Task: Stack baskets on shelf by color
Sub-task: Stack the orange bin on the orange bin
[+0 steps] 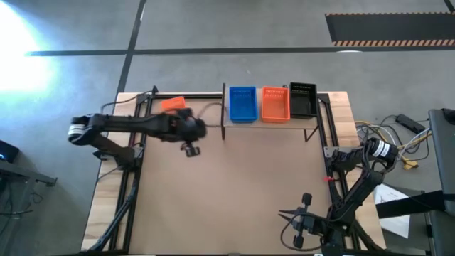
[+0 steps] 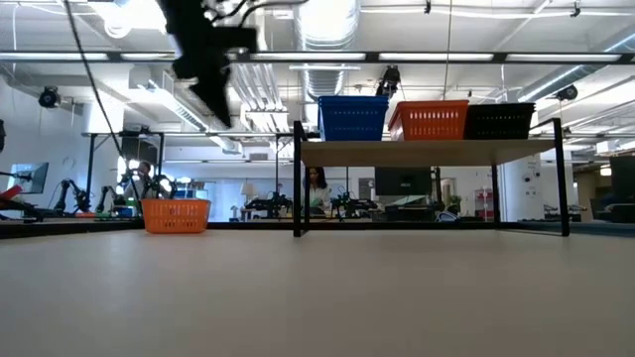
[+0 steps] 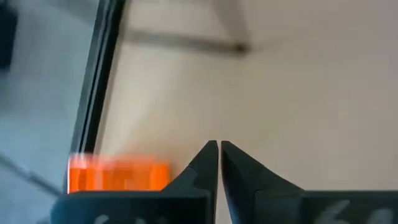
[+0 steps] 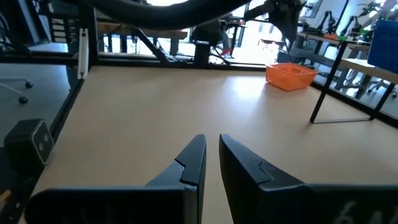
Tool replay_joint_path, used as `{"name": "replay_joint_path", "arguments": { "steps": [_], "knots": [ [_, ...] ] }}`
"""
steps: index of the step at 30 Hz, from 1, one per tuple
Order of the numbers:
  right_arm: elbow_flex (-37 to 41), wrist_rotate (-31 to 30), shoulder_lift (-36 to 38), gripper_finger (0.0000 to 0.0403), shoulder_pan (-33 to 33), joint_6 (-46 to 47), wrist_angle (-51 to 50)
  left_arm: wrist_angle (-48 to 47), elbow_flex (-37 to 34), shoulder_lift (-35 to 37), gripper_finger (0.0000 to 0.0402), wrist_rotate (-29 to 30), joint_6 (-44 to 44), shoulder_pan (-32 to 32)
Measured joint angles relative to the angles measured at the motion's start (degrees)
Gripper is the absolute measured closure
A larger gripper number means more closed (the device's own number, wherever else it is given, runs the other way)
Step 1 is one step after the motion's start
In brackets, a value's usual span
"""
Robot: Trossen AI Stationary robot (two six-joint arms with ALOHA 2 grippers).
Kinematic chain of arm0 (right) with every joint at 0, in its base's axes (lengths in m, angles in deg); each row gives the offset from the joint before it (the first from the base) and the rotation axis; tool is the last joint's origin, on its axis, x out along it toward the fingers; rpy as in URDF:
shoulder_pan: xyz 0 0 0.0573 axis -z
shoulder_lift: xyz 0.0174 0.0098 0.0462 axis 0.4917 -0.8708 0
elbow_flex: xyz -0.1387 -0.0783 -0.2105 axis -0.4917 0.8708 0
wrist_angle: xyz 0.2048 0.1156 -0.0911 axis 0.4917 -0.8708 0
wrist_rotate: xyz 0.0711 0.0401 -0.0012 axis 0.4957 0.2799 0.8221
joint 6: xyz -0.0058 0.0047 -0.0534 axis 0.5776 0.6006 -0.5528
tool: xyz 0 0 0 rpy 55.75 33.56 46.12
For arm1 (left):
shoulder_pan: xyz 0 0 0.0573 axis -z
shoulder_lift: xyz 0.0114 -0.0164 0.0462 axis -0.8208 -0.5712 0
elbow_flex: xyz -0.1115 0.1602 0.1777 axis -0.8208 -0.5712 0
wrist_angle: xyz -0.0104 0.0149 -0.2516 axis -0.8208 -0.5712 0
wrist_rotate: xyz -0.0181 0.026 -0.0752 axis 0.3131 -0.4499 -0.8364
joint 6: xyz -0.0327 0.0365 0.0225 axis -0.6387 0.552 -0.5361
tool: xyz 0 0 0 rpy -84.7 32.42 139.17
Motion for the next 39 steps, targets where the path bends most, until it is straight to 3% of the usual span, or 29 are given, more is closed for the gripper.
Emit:
{"name": "replay_joint_path", "arguments": {
  "steps": [5, 9, 13, 17, 20, 24, 27, 31, 35, 39],
  "knots": [
    [0.0, -0.1, 0.0, 0.0365, 0.0, 0.0, -1.4, 1.2, -11.6, 10.3, 0.0347, -6.5, -0.8, -11.9],
    [0.0, -0.1, 0.0, 0.0365, 0.2, -0.1, -1.4, 7.9, -20.3, 15.0, 0.0275, -9.1, 6.0, -19.9],
    [0.0, -0.1, -0.1, 0.0365, 0.4, -0.5, -1.4, 16.4, -27.0, 15.8, 0.021, -9.6, 12.8, -23.6],
    [0.0, -0.1, -0.1, 0.0365, 0.7, -0.8, -1.4, 22.5, -30.4, 12.9, 0.0185, -7.3, 15.4, -25.0],
    [0.0, -0.1, -0.1, 0.0365, 0.8, -0.8, -1.4, 25.3, -31.4, 9.7, 0.0193, -1.3, 16.2, -25.3],
    [0.0, -0.1, -0.1, 0.0365, 0.8, -0.9, -1.4, 27.1, -31.0, 5.3, 0.023, 0.0, 16.3, -25.4],
    [0.0, -0.1, -0.1, 0.0365, 0.8, -0.9, -1.4, 26.4, -29.8, 2.7, 0.0277, -0.3, 16.2, -25.3],
    [0.0, -0.1, -0.1, 0.0365, 0.8, -0.9, -1.4, 19.1, -27.8, 1.8, 0.0371, -6.2, 15.6, -23.6],
    [0.0, -0.1, -0.1, 0.0365, 0.8, -0.9, -1.2, 6.3, -25.6, 3.8, 0.0396, -11.3, 10.9, -16.5],
    [0.0, -0.1, -0.1, 0.0365, 0.8, -0.6, -0.9, -0.4, -24.1, 6.7, 0.04, -16.6, 4.4, -2.0]
  ]
}}
